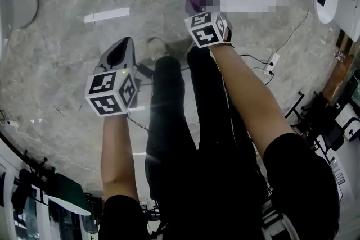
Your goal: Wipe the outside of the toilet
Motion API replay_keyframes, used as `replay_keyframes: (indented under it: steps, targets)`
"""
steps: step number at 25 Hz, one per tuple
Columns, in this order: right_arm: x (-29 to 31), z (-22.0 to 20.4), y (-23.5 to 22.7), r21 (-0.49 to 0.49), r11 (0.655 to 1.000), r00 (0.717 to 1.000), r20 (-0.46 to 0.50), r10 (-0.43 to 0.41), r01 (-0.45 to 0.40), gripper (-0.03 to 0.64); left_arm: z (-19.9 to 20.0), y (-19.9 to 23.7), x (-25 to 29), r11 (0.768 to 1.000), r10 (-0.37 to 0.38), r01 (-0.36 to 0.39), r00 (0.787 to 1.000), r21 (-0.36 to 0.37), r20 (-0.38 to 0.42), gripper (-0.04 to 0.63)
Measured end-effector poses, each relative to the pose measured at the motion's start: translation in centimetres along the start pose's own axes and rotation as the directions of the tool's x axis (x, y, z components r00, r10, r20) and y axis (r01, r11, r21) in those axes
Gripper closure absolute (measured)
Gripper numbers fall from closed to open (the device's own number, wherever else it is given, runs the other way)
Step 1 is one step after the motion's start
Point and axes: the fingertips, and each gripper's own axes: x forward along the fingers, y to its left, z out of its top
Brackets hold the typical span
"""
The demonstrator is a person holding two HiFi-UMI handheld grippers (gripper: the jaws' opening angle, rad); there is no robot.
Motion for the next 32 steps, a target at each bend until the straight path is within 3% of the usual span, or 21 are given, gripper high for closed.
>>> replay_keyframes:
  steps: [8, 15, 19, 25, 32]
  targets:
    - [1.8, 5.3, -0.5, 0.098, 0.992, 0.995, 0.056, -0.085, 0.079, 0.535, 0.9, 2.8, -0.1, 1.000, 0.000, -0.001, 1.000, -0.004, -0.012, 0.588]
    - [3.9, 11.0, -2.1, 0.239, 0.965, 0.983, 0.118, -0.141, 0.110, 0.535, 4.2, 3.9, 1.3, 1.000, 0.000, 0.001, 1.000, 0.024, -0.023, 0.588]
    - [4.9, 14.0, -4.0, 0.337, 0.930, 0.972, 0.124, -0.197, 0.145, 0.535, 7.8, 4.5, 2.6, 0.999, -0.007, 0.008, 1.000, 0.046, -0.023, 0.588]
    - [6.4, 16.3, -6.6, 0.473, 0.849, 0.952, 0.069, -0.299, 0.233, 0.534, 13.6, 6.1, 4.5, 0.996, -0.010, 0.013, 0.999, 0.089, -0.043, 0.588]
    - [7.5, 17.5, -8.3, 0.553, 0.762, 0.918, -0.015, -0.396, 0.338, 0.534, 20.0, 6.8, 6.2, 0.993, -0.017, 0.027, 0.996, 0.118, -0.088, 0.588]
